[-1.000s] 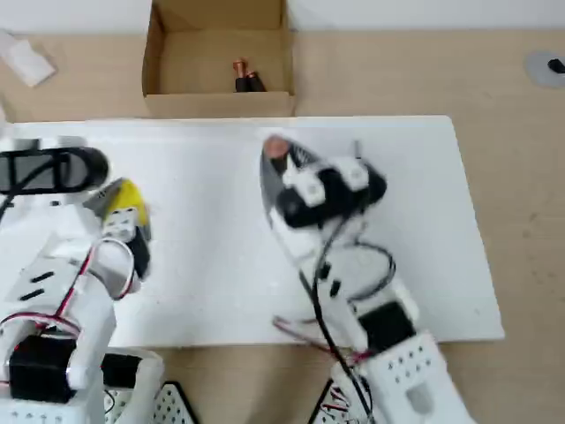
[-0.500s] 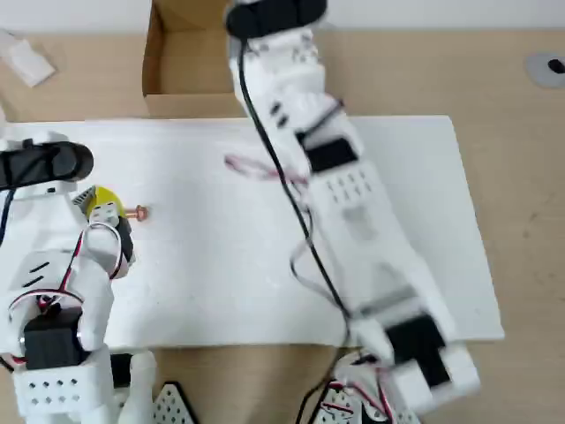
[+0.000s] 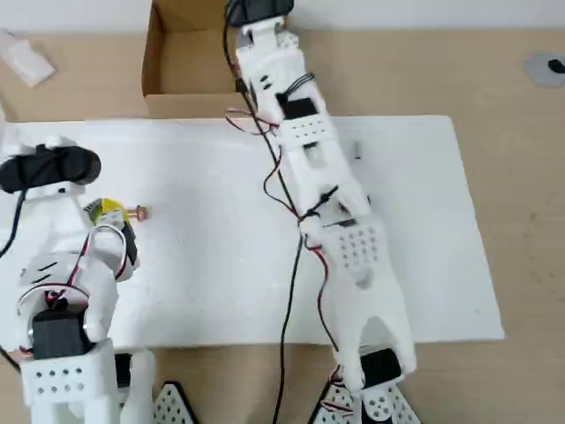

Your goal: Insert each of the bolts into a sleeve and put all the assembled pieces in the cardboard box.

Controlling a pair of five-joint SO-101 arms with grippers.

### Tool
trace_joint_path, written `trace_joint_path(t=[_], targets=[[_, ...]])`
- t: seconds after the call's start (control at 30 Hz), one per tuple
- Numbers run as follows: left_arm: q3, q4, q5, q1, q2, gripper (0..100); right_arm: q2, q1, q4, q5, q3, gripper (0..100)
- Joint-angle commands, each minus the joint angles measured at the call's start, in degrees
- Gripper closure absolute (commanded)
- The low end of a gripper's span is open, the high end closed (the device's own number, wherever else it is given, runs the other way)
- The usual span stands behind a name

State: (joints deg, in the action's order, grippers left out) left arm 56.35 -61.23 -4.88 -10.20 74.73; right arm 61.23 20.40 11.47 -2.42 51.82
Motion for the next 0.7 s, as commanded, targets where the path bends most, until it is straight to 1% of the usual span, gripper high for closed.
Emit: trace_joint_path(t=[0.0,0.17,0.33,0.47,0.53,0.67], targets=[[0.4,1.1,-0.6,-0.6,0.5,99,7.5,-0.9,-0.7,1.8,16.0,98.8],[0.7,1.2,-0.5,-0.5,0.5,99,17.2,-1.1,6.2,2.4,28.5,98.6],[0.8,1.2,-0.4,-0.4,0.5,99,22.0,-0.4,16.7,8.0,35.3,98.6],[2.5,1.3,-0.7,-0.4,0.5,99,24.0,0.1,21.5,11.3,38.5,98.1],[2.9,1.3,-0.7,-0.4,0.5,99,24.4,0.4,23.6,11.9,39.3,93.6],[2.7,1.3,-0.5,-0.5,0.5,99,24.5,1.1,27.1,11.6,40.4,78.6]])
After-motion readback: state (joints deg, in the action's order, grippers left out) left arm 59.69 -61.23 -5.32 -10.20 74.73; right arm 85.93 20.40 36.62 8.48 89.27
